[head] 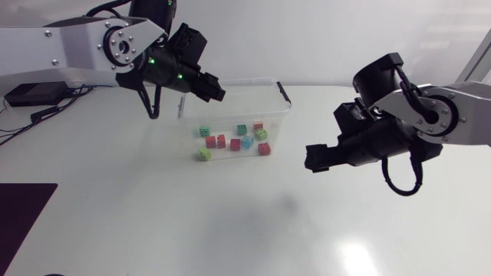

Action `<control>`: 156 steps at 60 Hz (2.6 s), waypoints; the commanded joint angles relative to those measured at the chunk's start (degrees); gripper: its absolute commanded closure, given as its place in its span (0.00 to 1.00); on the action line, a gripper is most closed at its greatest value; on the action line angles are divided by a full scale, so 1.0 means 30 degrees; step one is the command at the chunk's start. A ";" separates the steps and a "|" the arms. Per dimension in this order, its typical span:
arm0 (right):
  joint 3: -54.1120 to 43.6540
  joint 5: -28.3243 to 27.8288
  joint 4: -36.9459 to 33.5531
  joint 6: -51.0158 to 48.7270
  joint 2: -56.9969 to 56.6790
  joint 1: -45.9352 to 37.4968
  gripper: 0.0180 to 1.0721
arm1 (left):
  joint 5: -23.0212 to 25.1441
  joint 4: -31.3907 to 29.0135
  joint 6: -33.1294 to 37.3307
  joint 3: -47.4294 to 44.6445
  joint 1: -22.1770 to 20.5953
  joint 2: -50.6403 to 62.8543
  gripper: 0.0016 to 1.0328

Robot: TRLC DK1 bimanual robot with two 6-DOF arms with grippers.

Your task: Place the duplo bricks in the container

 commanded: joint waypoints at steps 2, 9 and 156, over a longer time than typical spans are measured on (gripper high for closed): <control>-0.0928 0.0252 0.0048 -0.0695 -0.0879 0.0133 0.06 | -0.0270 0.0496 -0.0288 0.1285 0.0533 0.1977 0.84; -0.1807 0.0516 -0.0010 -0.1076 -0.1846 0.0103 0.06 | -0.0944 0.1346 -0.0376 0.2076 0.0944 0.3676 0.77; -1.6239 0.1674 0.9299 -0.2828 -2.4114 -0.6531 0.05 | -0.2303 0.6568 -0.3328 -2.5946 0.7798 -3.0782 0.04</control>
